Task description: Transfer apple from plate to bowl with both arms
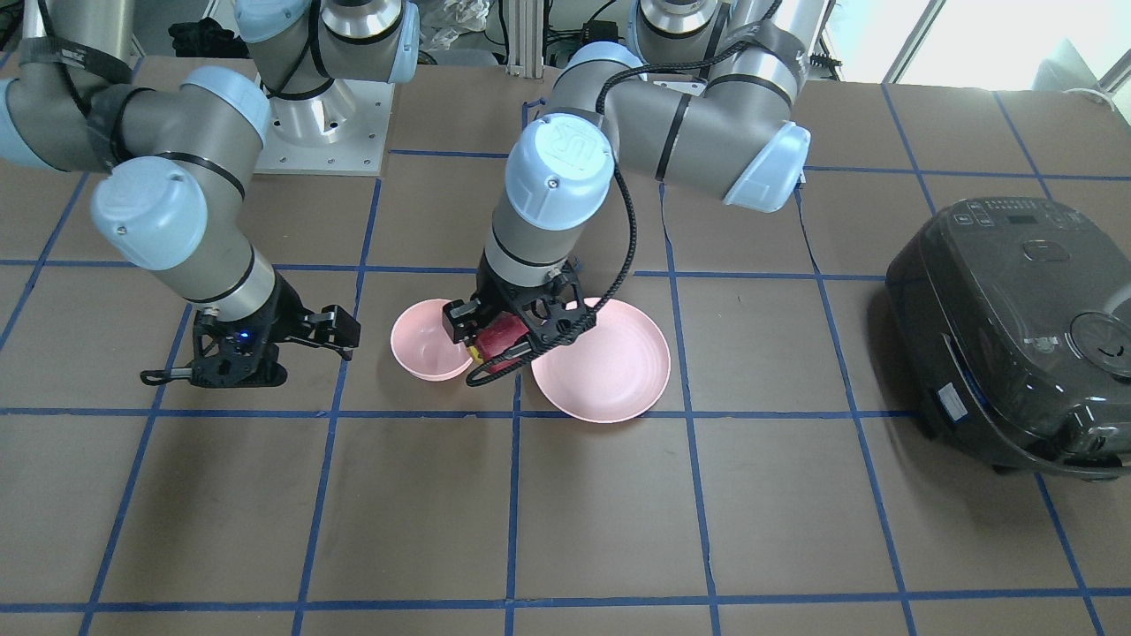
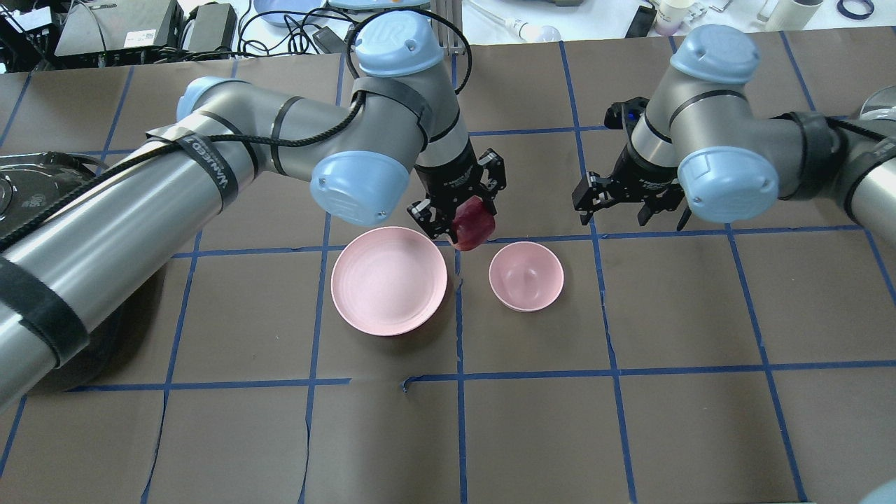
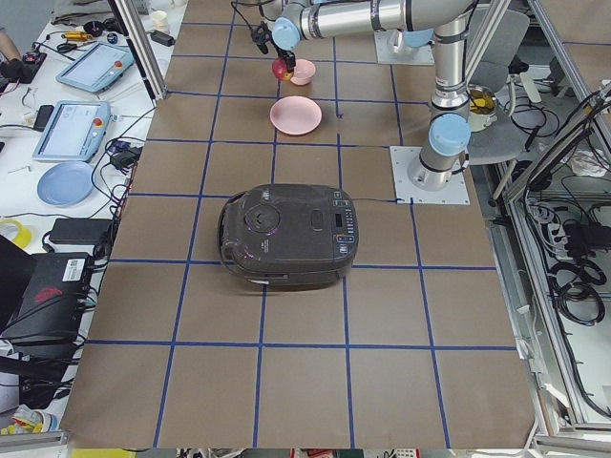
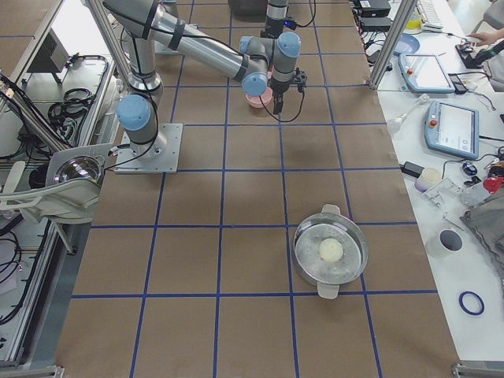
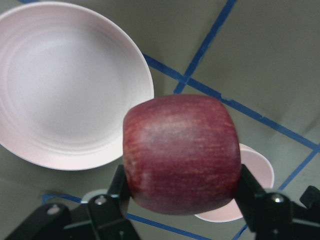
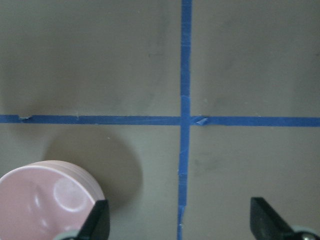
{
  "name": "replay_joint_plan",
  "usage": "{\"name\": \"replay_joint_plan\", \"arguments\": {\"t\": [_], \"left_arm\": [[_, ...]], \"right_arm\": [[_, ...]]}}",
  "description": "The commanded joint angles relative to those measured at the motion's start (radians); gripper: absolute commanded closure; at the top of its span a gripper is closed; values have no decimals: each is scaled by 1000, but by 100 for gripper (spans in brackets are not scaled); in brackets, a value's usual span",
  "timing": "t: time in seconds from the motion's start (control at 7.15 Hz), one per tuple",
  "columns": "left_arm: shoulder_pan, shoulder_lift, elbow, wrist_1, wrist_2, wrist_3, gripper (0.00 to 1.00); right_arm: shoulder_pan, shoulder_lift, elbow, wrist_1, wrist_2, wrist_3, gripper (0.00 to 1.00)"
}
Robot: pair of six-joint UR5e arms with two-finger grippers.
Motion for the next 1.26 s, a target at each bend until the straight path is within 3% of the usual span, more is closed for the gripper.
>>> {"name": "replay_joint_plan", "arguments": {"t": [0.0, 0.14, 0.56, 0.7, 0.84, 0.98, 1.12], "left_arm": [[-104, -51, -14, 89, 13, -115, 100], [-118, -76, -37, 95, 18, -123, 100], [-147, -125, -52, 211, 18, -164, 100], [-147, -137, -54, 209, 43, -149, 23], [-147, -140, -54, 211, 69, -68, 0], [-145, -130, -45, 212, 70, -43, 0], [-112, -96, -37, 206, 73, 121, 0]], "right_arm": [[-66, -80, -74, 188, -60, -9, 0], [-67, -89, -101, 254, -63, -9, 0], [-74, -111, -151, 290, -66, -9, 0], [-70, -125, -164, 308, -63, 4, 0], [-68, -132, -164, 311, -63, 7, 0], [-68, -147, -185, 327, -98, 8, 0], [-64, -170, -219, 345, -185, 8, 0]]}}
